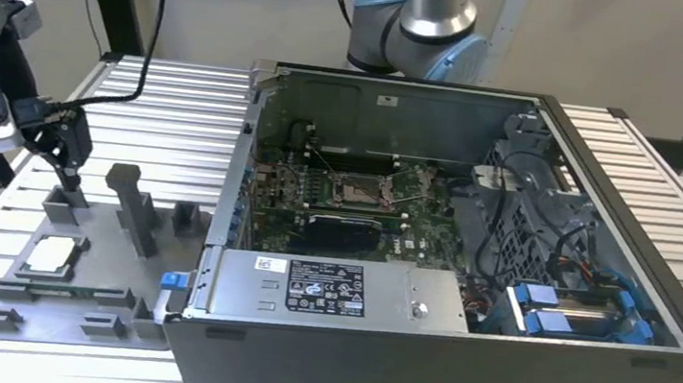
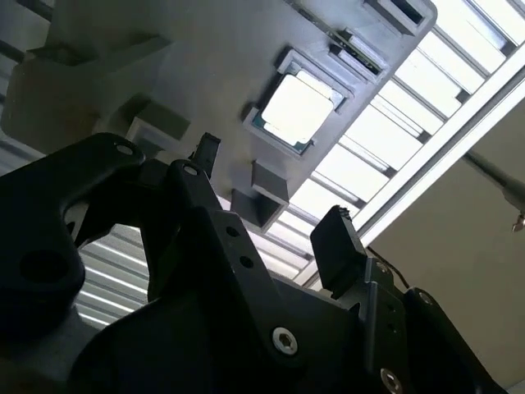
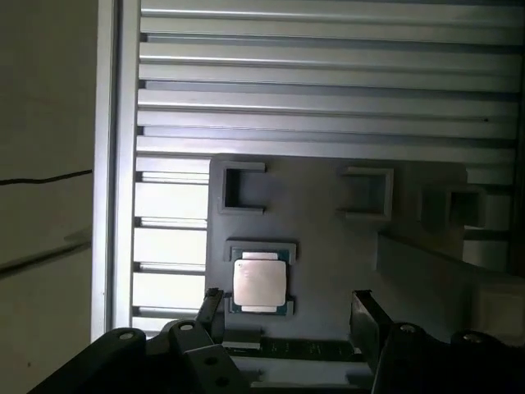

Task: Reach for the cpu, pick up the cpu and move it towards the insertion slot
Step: 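Pick up the cpu and move it towards the insertion slot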

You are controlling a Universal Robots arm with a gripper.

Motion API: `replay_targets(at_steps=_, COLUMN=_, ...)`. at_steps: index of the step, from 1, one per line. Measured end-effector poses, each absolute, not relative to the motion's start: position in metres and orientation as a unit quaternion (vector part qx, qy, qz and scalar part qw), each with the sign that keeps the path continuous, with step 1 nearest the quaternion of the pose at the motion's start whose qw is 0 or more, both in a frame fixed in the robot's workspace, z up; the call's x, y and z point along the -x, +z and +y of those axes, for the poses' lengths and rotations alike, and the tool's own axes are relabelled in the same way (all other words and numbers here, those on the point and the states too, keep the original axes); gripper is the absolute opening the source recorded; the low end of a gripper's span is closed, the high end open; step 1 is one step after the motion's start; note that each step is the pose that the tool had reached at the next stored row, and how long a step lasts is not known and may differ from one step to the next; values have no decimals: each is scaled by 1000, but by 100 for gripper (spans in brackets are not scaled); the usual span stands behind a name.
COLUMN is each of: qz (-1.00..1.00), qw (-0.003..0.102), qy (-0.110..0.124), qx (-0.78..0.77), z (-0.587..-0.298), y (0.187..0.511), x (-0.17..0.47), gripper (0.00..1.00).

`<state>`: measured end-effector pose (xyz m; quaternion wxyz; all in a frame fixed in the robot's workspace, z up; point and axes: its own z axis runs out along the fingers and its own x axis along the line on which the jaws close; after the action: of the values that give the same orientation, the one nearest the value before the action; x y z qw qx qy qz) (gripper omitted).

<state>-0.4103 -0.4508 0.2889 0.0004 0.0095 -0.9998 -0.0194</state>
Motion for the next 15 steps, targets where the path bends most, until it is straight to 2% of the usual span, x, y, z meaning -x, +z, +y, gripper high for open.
replay_targets(at_steps=15, qz=-1000, qw=0, qy=-19, qx=-9, z=-459, y=262, x=417, gripper=100)
